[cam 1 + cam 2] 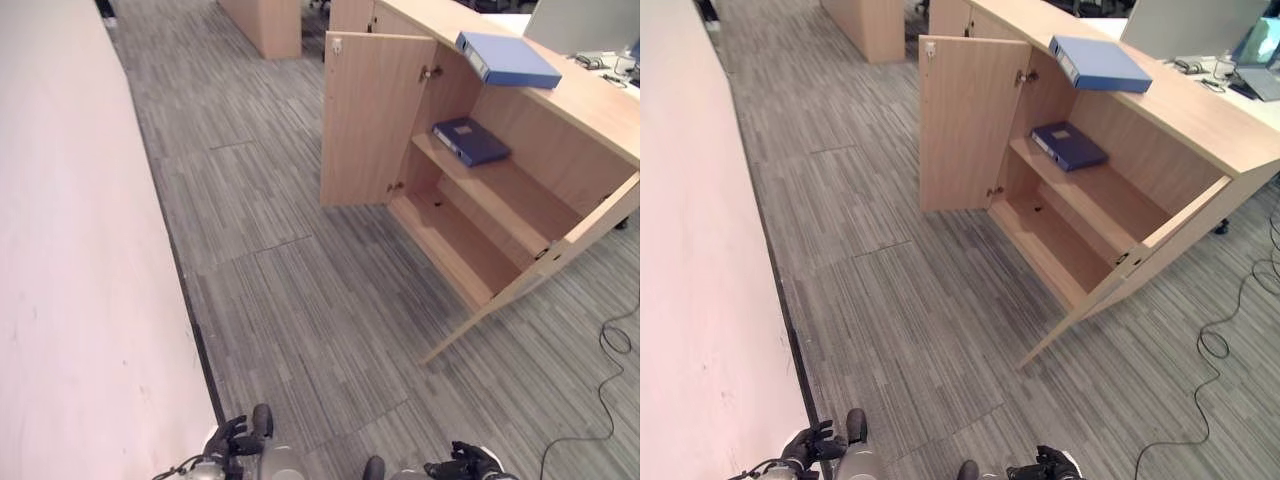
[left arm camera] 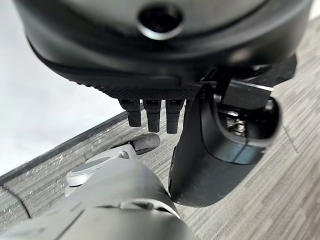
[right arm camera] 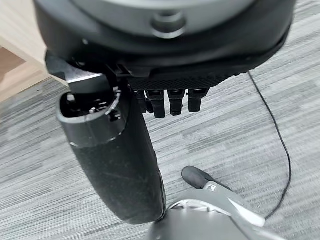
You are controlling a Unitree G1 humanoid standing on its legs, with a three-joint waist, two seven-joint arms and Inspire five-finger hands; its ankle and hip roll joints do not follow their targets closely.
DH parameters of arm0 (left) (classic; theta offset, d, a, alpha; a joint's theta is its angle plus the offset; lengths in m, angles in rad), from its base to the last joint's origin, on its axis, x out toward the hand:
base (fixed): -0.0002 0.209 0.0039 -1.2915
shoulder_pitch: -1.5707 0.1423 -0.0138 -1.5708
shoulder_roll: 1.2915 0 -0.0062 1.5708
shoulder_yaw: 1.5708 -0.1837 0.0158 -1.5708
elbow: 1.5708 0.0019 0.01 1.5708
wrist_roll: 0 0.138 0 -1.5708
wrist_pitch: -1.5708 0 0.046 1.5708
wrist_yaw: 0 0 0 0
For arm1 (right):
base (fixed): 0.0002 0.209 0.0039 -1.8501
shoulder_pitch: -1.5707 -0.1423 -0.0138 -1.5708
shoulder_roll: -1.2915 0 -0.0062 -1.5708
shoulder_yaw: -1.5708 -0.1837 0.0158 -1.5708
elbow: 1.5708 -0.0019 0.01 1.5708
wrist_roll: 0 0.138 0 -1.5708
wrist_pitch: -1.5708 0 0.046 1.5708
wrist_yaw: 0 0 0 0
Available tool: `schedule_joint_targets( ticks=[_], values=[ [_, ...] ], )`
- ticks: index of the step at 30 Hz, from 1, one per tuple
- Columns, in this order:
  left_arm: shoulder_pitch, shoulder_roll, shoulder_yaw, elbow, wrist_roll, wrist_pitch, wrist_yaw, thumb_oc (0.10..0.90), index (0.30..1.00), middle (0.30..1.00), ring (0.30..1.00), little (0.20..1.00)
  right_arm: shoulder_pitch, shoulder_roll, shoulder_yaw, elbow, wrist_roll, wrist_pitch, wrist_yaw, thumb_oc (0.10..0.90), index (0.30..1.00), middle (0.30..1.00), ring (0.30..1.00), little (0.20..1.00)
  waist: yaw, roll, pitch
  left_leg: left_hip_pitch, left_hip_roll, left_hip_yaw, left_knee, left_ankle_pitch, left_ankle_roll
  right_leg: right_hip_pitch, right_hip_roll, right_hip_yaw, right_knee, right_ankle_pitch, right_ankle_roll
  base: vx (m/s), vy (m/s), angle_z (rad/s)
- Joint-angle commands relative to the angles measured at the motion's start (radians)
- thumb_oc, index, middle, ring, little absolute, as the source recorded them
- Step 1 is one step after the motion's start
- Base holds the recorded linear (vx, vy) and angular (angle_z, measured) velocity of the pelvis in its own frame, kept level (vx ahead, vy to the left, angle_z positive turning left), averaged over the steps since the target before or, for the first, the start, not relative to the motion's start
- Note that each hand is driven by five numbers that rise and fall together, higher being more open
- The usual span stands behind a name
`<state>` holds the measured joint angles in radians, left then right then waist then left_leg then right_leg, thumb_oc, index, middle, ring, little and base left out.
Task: Put the empty folder in the office cabinet
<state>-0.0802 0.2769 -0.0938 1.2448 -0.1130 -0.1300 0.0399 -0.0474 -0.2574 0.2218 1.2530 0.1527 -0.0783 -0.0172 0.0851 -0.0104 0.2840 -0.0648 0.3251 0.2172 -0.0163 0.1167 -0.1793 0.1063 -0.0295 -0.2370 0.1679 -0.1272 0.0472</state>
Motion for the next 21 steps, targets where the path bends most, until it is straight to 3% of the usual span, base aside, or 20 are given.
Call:
schedule_joint_targets(
  ticks=[1, 2, 4, 5, 7, 8, 9, 10, 11, 12, 13, 14, 15, 16, 18, 19, 20, 21],
  values=[
    [0.094, 0.022, -0.017, -0.021, 0.005, 0.007, 0.004, 0.8, 0.9, 0.9, 0.9, 0.9, 0.021, -0.006, 0.025, -0.011, 0.004, -0.006, 0.007, 0.8, 0.9, 0.9, 0.9, 0.9, 0.044, -0.023, -0.065, -0.183, 0.086, -0.081, -0.039, 0.064, 0.0, 0.23, 0.02, 0.031, -0.037, -0.272, 0.021, 0.34, 0.266, -0.26],
    [0.094, 0.022, -0.017, -0.021, 0.005, 0.006, 0.004, 0.8, 0.9, 0.9, 0.9, 0.9, 0.021, -0.005, 0.025, -0.01, 0.004, -0.007, 0.007, 0.8, 0.9, 0.9, 0.9, 0.9, 0.044, -0.024, -0.066, -0.183, 0.086, -0.08, -0.04, 0.064, 0.0, 0.23, 0.019, 0.032, -0.038, -0.272, 0.021, 0.48, 0.391, -0.07],
    [0.135, 0.013, -0.022, -0.018, 0.029, -0.011, 0.015, 0.8, 0.9, 0.9, 0.9, 0.9, 0.017, 0.033, 0.019, -0.006, 0.014, -0.006, -0.01, 0.8, 0.9, 0.9, 0.9, 0.9, 0.084, -0.063, -0.081, -0.201, 0.05, -0.07, 0.011, 0.094, 0.003, 0.24, -0.017, 0.028, -0.04, -0.248, 0.043, 0.38, 0.27, -0.01],
    [0.136, 0.013, -0.023, -0.018, 0.029, -0.011, 0.016, 0.8, 0.9, 0.9, 0.9, 0.9, 0.017, 0.033, 0.019, -0.006, 0.014, -0.006, -0.01, 0.8, 0.9, 0.9, 0.9, 0.9, 0.085, -0.06, -0.085, -0.206, 0.054, -0.071, 0.012, 0.094, 0.003, 0.236, -0.013, 0.029, -0.042, -0.244, 0.042, 0.31, 0.171, -0.07],
    [0.151, 0.017, -0.037, -0.006, 0.059, -0.009, 0.018, 0.8, 0.9, 0.9, 0.9, 0.9, 0.017, 0.071, 0.037, -0.025, 0.031, -0.016, -0.002, 0.8, 0.9, 0.9, 0.9, 0.9, 0.133, -0.096, -0.08, -0.223, -0.002, -0.075, 0.065, 0.093, 0.023, 0.214, -0.034, -0.001, -0.016, -0.19, 0.08, 0.35, 0.226, 0.06],
    [0.152, 0.018, -0.037, -0.006, 0.059, -0.009, 0.018, 0.8, 0.9, 0.9, 0.9, 0.9, 0.017, 0.072, 0.038, -0.025, 0.031, -0.017, -0.002, 0.8, 0.9, 0.9, 0.9, 0.9, 0.132, -0.099, -0.082, -0.225, -0.006, -0.074, 0.066, 0.092, 0.024, 0.211, -0.037, -0.002, -0.015, -0.192, 0.082, 0.32, 0.24, 0.17],
    [0.155, 0.018, -0.048, -0.014, 0.066, -0.013, 0.019, 0.8, 0.9, 0.9, 0.9, 0.9, 0.011, 0.08, 0.054, -0.035, 0.027, -0.018, 0.001, 0.8, 0.9, 0.9, 0.9, 0.9, 0.144, -0.114, -0.087, -0.232, -0.029, -0.07, 0.073, 0.082, 0.036, 0.202, -0.051, -0.013, -0.001, -0.151, 0.106, 0.29, 0.302, 0.31],
    [0.148, 0.021, -0.05, -0.029, 0.06, -0.019, 0.024, 0.8, 0.9, 0.9, 0.9, 0.9, -0.001, 0.086, 0.066, -0.053, 0.03, -0.02, 0.002, 0.8, 0.9, 0.9, 0.9, 0.9, 0.155, -0.131, -0.081, -0.228, -0.08, -0.06, 0.075, 0.054, 0.066, 0.153, -0.087, -0.027, 0.069, -0.07, 0.143, 0.37, 0.402, 0.21],
    [0.146, 0.02, -0.051, -0.036, 0.054, -0.022, 0.025, 0.8, 0.9, 0.9, 0.9, 0.9, -0.012, 0.084, 0.063, -0.059, 0.037, -0.02, 0.001, 0.8, 0.9, 0.9, 0.9, 0.9, 0.161, -0.131, -0.084, -0.227, -0.095, -0.052, 0.07, 0.041, 0.08, 0.126, -0.097, -0.036, 0.1, -0.014, 0.164, 0.23, 0.288, 0.15],
    [0.146, 0.02, -0.051, -0.036, 0.054, -0.022, 0.025, 0.8, 0.9, 0.9, 0.9, 0.9, -0.012, 0.084, 0.063, -0.059, 0.037, -0.02, 0.001, 0.8, 0.9, 0.9, 0.9, 0.9, 0.161, -0.133, -0.085, -0.228, -0.097, -0.051, 0.07, 0.04, 0.082, 0.124, -0.1, -0.035, 0.101, -0.014, 0.166, 0.26, 0.309, -0.08],
    [0.141, 0.021, -0.061, -0.05, 0.05, -0.029, 0.031, 0.8, 0.9, 0.9, 0.9, 0.9, -0.027, 0.082, 0.045, -0.076, 0.064, -0.024, -0.002, 0.8, 0.9, 0.9, 0.9, 0.9, 0.167, -0.136, -0.087, -0.21, -0.135, -0.031, 0.054, 0.011, 0.113, 0.079, -0.14, -0.067, 0.183, 0.093, 0.211, 0.18, 0.21, 0.03],
    [0.141, 0.021, -0.062, -0.05, 0.05, -0.029, 0.031, 0.8, 0.9, 0.9, 0.9, 0.9, -0.027, 0.082, 0.045, -0.076, 0.064, -0.024, -0.002, 0.8, 0.9, 0.9, 0.9, 0.9, 0.168, -0.137, -0.088, -0.211, -0.136, -0.03, 0.054, 0.01, 0.114, 0.077, -0.142, -0.066, 0.185, 0.092, 0.211, 0.28, 0.294, 0.13],
    [0.14, 0.021, -0.065, -0.056, 0.049, -0.031, 0.032, 0.8, 0.9, 0.9, 0.9, 0.9, -0.034, 0.08, 0.033, -0.077, 0.076, -0.026, -0.004, 0.8, 0.9, 0.9, 0.9, 0.9, 0.169, -0.131, -0.089, -0.196, -0.15, -0.021, 0.048, -0.006, 0.126, 0.058, -0.157, -0.091, 0.233, 0.136, 0.215, 0.29, 0.28, 0.16],
    [0.136, 0.026, -0.071, -0.063, 0.047, -0.033, 0.033, 0.8, 0.9, 0.9, 0.9, 0.9, -0.045, 0.081, 0.021, -0.079, 0.087, -0.027, -0.01, 0.8, 0.9, 0.9, 0.9, 0.9, 0.166, -0.117, -0.08, -0.138, -0.179, 0.0, 0.024, -0.034, 0.155, 0.01, -0.2, -0.158, 0.353, 0.235, 0.215, 0.28, 0.28, 0.05],
    [0.136, 0.028, -0.073, -0.063, 0.05, -0.033, 0.033, 0.8, 0.9, 0.9, 0.9, 0.9, -0.048, 0.078, 0.017, -0.078, 0.087, -0.026, -0.012, 0.8, 0.9, 0.9, 0.9, 0.9, 0.163, -0.105, -0.08, -0.111, -0.189, 0.004, 0.008, -0.046, 0.167, -0.005, -0.209, -0.185, 0.388, 0.267, 0.215, 0.26, 0.281, 0.02],
    [0.13, 0.041, -0.067, -0.06, 0.046, -0.03, 0.026, 0.8, 0.9, 0.9, 0.9, 0.9, -0.055, 0.072, 0.013, -0.077, 0.082, -0.023, -0.01, 0.8, 0.9, 0.9, 0.9, 0.9, 0.139, -0.078, -0.061, -0.055, -0.207, 0.004, -0.02, -0.068, 0.186, -0.084, -0.177, -0.163, 0.461, 0.257, 0.215, 0.25, 0.282, 0.08],
    [0.13, 0.041, -0.067, -0.06, 0.046, -0.03, 0.026, 0.8, 0.9, 0.9, 0.9, 0.9, -0.055, 0.072, 0.013, -0.077, 0.082, -0.023, -0.01, 0.8, 0.9, 0.9, 0.9, 0.9, 0.141, -0.075, -0.063, -0.057, -0.203, 0.005, -0.019, -0.067, 0.186, -0.086, -0.173, -0.162, 0.458, 0.26, 0.215, 0.31, 0.292, 0.13],
    [0.12, 0.044, -0.064, -0.052, 0.051, -0.028, 0.022, 0.8, 0.9, 0.9, 0.9, 0.9, -0.055, 0.068, 0.01, -0.07, 0.072, -0.019, -0.008, 0.8, 0.9, 0.9, 0.9, 0.9, 0.116, -0.062, -0.047, -0.01, -0.23, 0.001, -0.036, -0.082, 0.184, -0.139, -0.133, -0.152, 0.415, 0.191, 0.215, 0.15, 0.103, 0.1]
  ],
)
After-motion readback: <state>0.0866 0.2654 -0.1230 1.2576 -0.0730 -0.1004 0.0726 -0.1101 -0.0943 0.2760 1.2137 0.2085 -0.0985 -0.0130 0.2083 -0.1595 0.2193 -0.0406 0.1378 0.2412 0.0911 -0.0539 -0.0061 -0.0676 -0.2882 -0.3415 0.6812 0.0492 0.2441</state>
